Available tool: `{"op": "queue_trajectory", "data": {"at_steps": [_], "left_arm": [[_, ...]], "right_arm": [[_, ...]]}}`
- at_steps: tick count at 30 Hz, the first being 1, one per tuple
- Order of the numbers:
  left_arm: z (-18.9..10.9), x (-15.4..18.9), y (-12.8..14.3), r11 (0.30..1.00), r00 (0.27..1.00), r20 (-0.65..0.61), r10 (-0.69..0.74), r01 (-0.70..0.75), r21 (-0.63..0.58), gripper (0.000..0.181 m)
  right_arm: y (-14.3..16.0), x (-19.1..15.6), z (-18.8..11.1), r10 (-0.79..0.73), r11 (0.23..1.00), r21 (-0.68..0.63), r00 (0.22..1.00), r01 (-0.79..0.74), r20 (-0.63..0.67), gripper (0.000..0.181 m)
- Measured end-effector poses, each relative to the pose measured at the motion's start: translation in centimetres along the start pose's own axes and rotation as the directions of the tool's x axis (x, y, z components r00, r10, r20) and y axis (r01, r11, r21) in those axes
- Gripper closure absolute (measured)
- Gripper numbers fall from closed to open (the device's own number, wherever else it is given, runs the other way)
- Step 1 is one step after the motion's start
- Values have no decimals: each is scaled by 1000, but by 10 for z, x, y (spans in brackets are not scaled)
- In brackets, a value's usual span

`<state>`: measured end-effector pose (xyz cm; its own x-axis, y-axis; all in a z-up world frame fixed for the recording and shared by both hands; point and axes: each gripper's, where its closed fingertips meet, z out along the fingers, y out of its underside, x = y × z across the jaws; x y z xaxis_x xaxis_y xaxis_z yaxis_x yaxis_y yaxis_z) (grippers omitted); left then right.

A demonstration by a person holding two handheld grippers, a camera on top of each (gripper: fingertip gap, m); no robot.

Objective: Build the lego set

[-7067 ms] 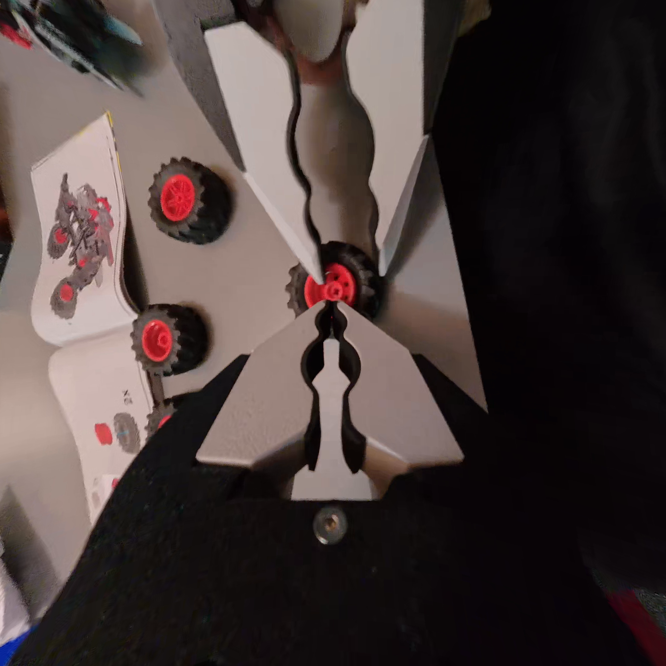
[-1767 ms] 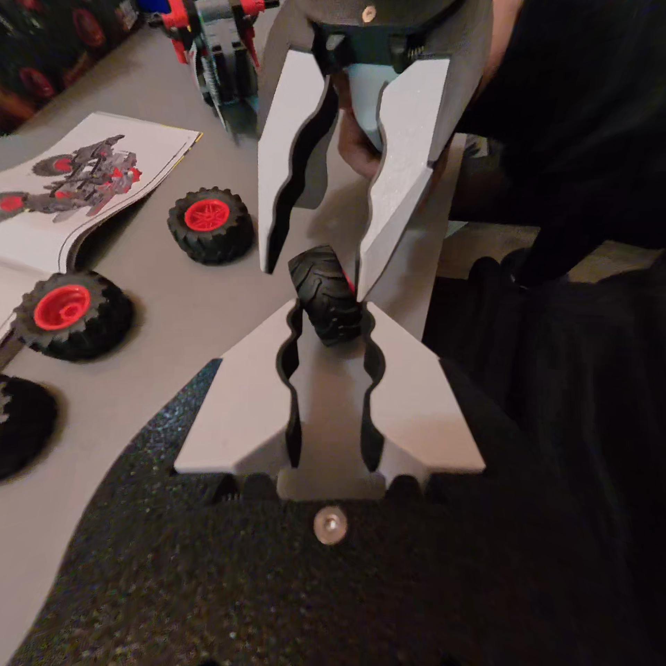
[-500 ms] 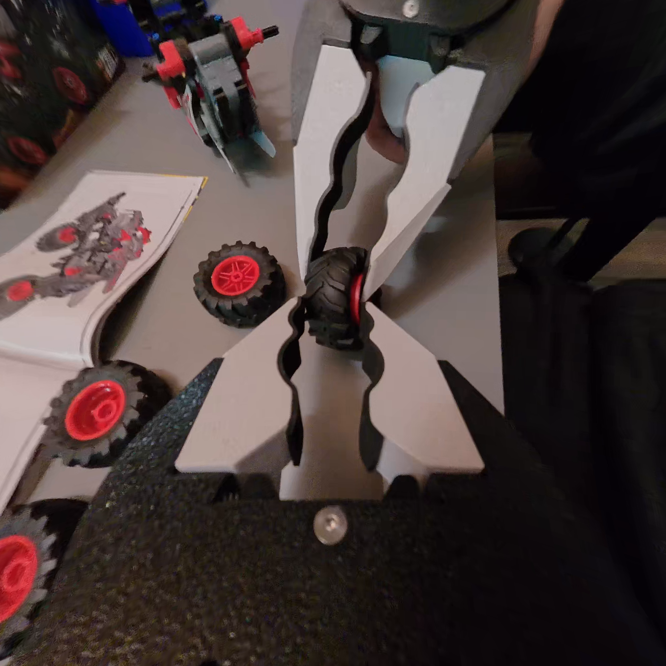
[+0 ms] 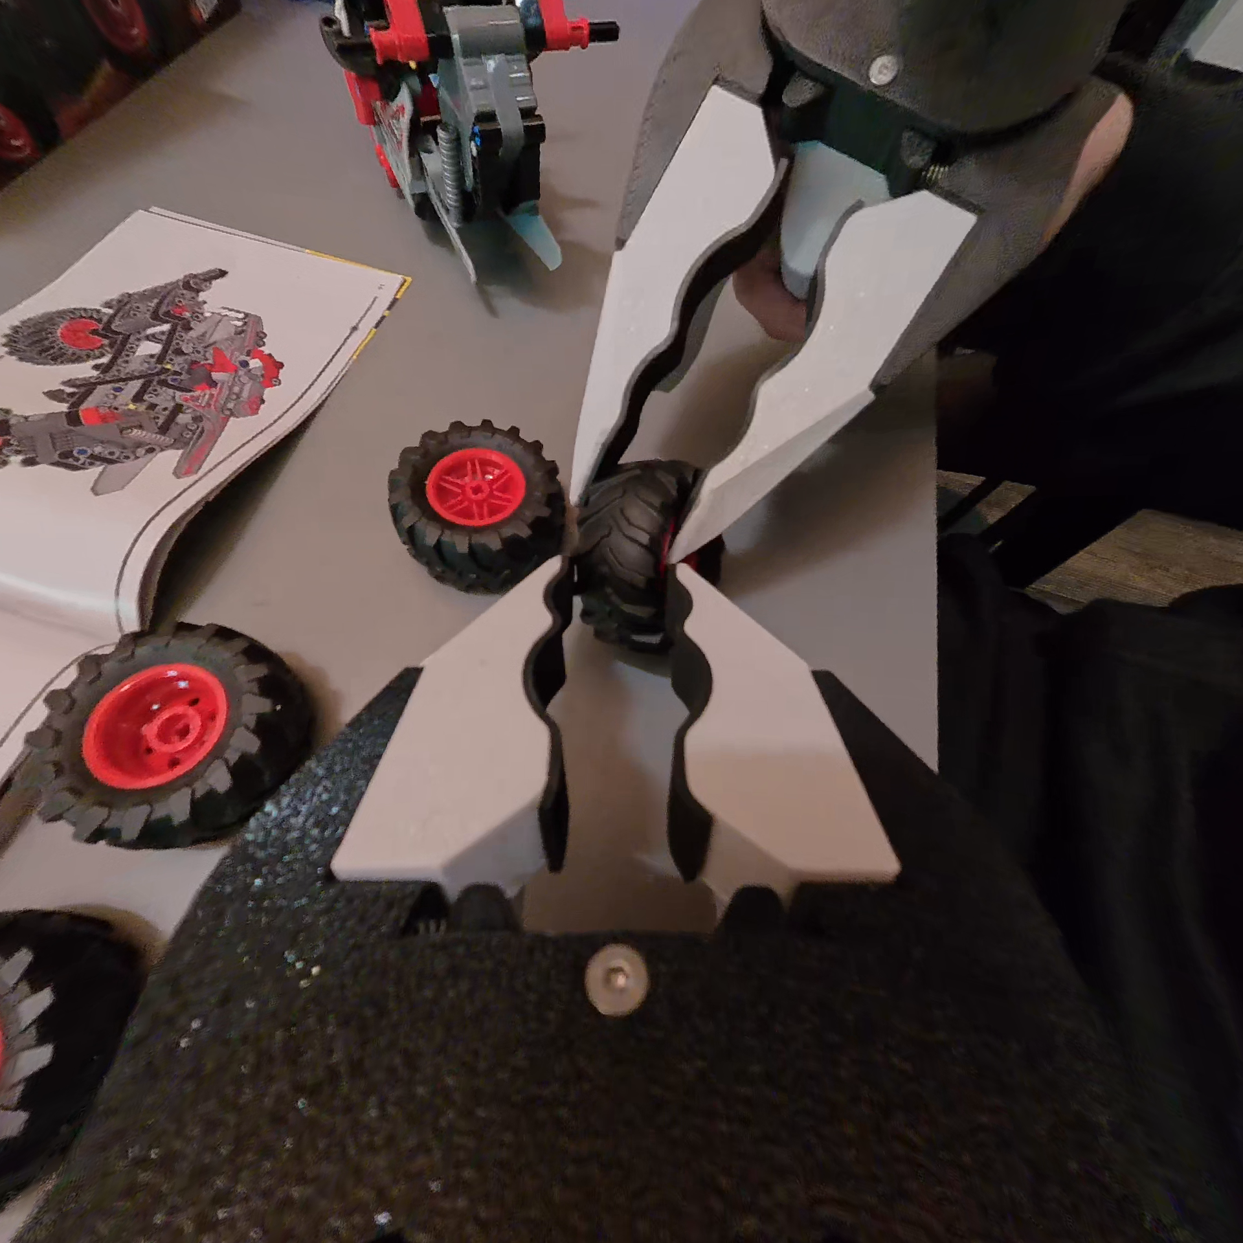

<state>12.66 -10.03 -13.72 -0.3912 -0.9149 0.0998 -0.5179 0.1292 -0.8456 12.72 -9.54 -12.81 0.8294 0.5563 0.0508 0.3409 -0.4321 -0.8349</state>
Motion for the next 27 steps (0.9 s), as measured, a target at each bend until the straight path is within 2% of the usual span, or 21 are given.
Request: {"op": "queue_trajectory", "data": {"at_steps": [1, 6, 8, 12, 15, 17, 19, 25, 27], "left_arm": [[0, -2, 0, 1000, 1000, 14, 6, -6, 1, 157], [1, -3, -1, 1000, 1000, 2, 15, -15, 2, 155], [3, -3, -3, 1000, 1000, 0, 19, -19, 6, 156], [4, -2, -4, 1000, 1000, -16, 12, -12, 9, 156], [6, -1, -7, 999, 999, -33, 31, -31, 14, 156], [8, 0, -8, 998, 997, -36, 62, -61, 12, 157], [8, 1, -8, 998, 997, -55, 59, -58, 16, 159], [11, 1, -9, 1000, 998, -61, 18, -17, 9, 159], [12, 2, -11, 999, 998, -55, 36, -35, 14, 159]], "right_arm": [[0, 2, 0, 7, 1000, 18, 1000, -7, -14, 155], [6, 4, -4, 58, 998, 6, 998, -58, -30, 152], [9, 1, -6, 95, 995, -3, 995, -95, 4, 148], [8, -1, -8, 144, 988, 54, 989, -146, 45, 145], [-5, -1, -9, 154, 978, 132, 986, -162, 69, 142], [-8, -2, -8, 146, 977, 143, 985, -157, 88, 145], [-8, 1, -12, 131, 980, 141, 988, -142, 85, 166], [-5, 4, -14, 112, 985, 127, 992, -119, 58, 166], [-2, 0, -20, 113, 988, 94, 989, -123, 100, 155]]}}
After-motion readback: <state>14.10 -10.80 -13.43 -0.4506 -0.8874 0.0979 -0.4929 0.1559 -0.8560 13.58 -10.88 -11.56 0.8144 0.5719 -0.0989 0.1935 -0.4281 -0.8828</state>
